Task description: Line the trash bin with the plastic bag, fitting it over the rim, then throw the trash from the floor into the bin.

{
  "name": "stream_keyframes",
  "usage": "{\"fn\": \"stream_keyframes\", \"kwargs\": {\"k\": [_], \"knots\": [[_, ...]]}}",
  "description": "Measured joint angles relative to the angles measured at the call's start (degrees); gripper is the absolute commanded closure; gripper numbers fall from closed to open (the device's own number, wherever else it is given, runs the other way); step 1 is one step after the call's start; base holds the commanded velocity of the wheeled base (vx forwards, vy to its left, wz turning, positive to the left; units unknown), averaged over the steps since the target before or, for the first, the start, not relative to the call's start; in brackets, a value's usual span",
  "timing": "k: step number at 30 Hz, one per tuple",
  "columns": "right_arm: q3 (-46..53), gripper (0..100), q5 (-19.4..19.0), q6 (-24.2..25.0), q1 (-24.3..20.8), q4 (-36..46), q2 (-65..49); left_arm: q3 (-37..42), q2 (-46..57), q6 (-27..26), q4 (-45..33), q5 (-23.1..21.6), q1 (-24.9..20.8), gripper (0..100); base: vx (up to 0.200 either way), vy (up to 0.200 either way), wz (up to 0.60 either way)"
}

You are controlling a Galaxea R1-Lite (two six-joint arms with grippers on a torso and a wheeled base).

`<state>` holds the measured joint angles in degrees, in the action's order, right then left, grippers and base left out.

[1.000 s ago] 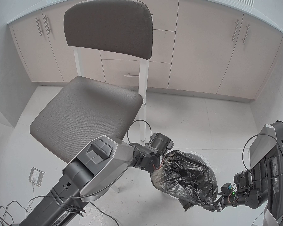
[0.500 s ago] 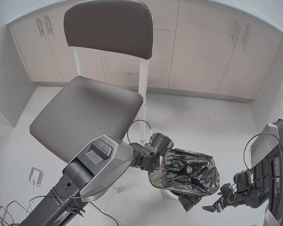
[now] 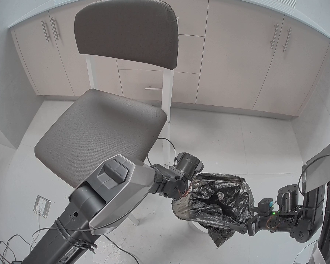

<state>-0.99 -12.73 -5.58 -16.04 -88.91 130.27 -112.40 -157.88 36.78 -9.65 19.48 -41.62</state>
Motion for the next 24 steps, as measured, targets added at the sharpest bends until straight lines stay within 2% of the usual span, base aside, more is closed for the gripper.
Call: {"fn": "stream_keyframes", "kwargs": {"k": [4, 8, 11, 17, 24], "knots": [[0.00, 0, 3.58, 0.26, -6.23, -0.02, -1.55, 0.74, 0.57, -0.09, 0.93, -0.40, -0.05, 0, 0.000, 0.000, 0.00], [0.00, 0, 7.18, 0.26, -10.58, -0.02, -1.11, 1.07, 0.77, -0.27, 1.58, -0.60, -0.07, 0, 0.000, 0.000, 0.00], [0.00, 0, 8.85, -0.35, -11.57, -0.02, 0.18, 1.18, 0.79, -0.33, 1.72, -0.62, -0.05, 0, 0.000, 0.000, 0.00], [-2.84, 0, 15.29, -4.92, -12.07, -0.07, 4.73, 1.23, 0.79, -0.38, 1.74, -0.62, -0.05, 0, 0.000, 0.000, 0.00], [-8.08, 0, 16.96, -7.14, -11.90, -0.07, 9.67, 1.23, 0.72, -0.40, 1.76, -0.55, -0.05, 0, 0.000, 0.000, 0.00]]}}
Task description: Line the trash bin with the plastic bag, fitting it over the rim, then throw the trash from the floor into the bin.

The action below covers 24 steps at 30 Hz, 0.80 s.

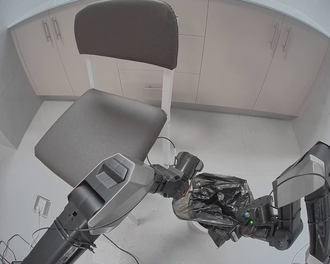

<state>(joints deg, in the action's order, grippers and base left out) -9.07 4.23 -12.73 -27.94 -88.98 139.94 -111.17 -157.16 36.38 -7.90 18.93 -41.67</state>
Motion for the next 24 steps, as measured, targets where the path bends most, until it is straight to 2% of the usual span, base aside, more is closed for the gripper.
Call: {"fn": "stream_keyframes", "kwargs": {"k": [18, 19, 24], "knots": [[-6.39, 0, 0.09, -1.66, -2.29, 0.38, 2.05, -0.13, -0.09, -0.11, 0.07, 0.04, -0.09, 0, 0.000, 0.000, 0.00], [-6.39, 100, 0.09, -1.66, -2.38, 0.38, 2.12, -0.13, -0.09, -0.11, 0.07, 0.06, -0.09, 0, 0.000, 0.000, 0.00], [-5.58, 100, 0.04, -1.61, -2.54, 0.24, 2.34, -0.13, -0.12, -0.11, 0.10, 0.11, -0.09, 0, 0.000, 0.000, 0.00]]}}
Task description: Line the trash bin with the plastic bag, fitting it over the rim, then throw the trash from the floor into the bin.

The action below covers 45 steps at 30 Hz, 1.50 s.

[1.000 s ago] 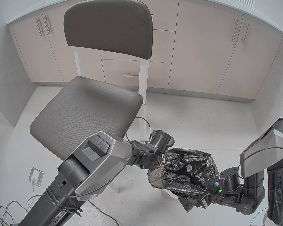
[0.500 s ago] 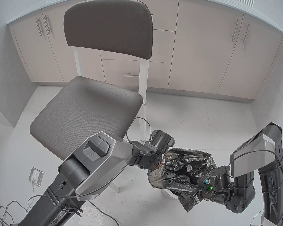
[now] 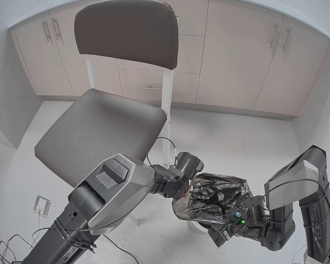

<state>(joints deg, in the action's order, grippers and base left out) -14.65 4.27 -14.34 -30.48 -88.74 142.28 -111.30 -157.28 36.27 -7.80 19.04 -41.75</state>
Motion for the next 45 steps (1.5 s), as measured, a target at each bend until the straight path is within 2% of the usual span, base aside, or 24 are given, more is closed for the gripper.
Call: {"fn": "stream_keyframes", "kwargs": {"k": [17, 25, 31, 38, 45], "knots": [[1.56, 100, -1.07, 0.63, 0.50, -0.27, 1.13, 0.05, -0.10, 0.02, 0.00, 0.02, 0.00, 0, 0.000, 0.000, 0.00], [8.51, 100, -8.80, 5.47, -0.30, -0.27, -0.33, 0.02, -0.10, 0.10, -0.02, 0.09, 0.00, 0, 0.000, 0.000, 0.00], [12.97, 100, -11.19, 7.28, -2.16, -0.24, -1.26, 0.02, -0.13, 0.10, -0.02, 0.17, -0.02, 0, 0.000, 0.000, 0.00], [13.60, 100, -10.58, 7.31, -2.79, -0.24, -1.10, 0.02, -0.18, 0.10, -0.02, 0.17, 0.00, 0, 0.000, 0.000, 0.00], [12.48, 100, -5.39, 5.36, -3.93, -0.24, -2.43, 0.05, -0.20, 0.02, -0.02, 0.20, 0.00, 0, 0.000, 0.000, 0.00]]}}
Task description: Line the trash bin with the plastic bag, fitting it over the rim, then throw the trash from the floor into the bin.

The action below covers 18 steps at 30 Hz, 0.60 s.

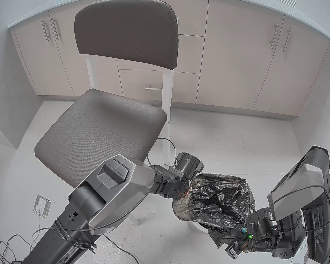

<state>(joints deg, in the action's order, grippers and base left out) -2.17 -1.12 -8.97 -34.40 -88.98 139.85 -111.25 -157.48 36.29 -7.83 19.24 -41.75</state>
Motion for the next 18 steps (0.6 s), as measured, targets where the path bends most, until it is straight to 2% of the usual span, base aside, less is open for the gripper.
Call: {"fn": "stream_keyframes", "kwargs": {"k": [1, 5, 10, 18], "knots": [[-0.37, 0, 0.20, -0.88, -0.29, 0.00, -0.27, 0.00, 0.00, 0.00, 0.02, 0.00, 0.00, 0, 0.000, 0.000, 0.00], [-2.56, 0, 0.57, -3.39, -0.79, 0.02, -1.26, 0.00, -0.02, 0.00, 0.02, -0.02, 0.00, 0, 0.000, 0.000, 0.00], [-5.02, 0, 3.11, -5.69, -0.99, 0.00, -2.08, 0.00, -0.02, 0.00, 0.00, -0.02, 0.00, 0, 0.000, 0.000, 0.00], [-8.00, 0, 3.88, -6.24, -0.57, 0.05, -0.38, 0.00, -0.05, 0.00, 0.00, 0.00, 0.00, 0, 0.000, 0.000, 0.00]]}}
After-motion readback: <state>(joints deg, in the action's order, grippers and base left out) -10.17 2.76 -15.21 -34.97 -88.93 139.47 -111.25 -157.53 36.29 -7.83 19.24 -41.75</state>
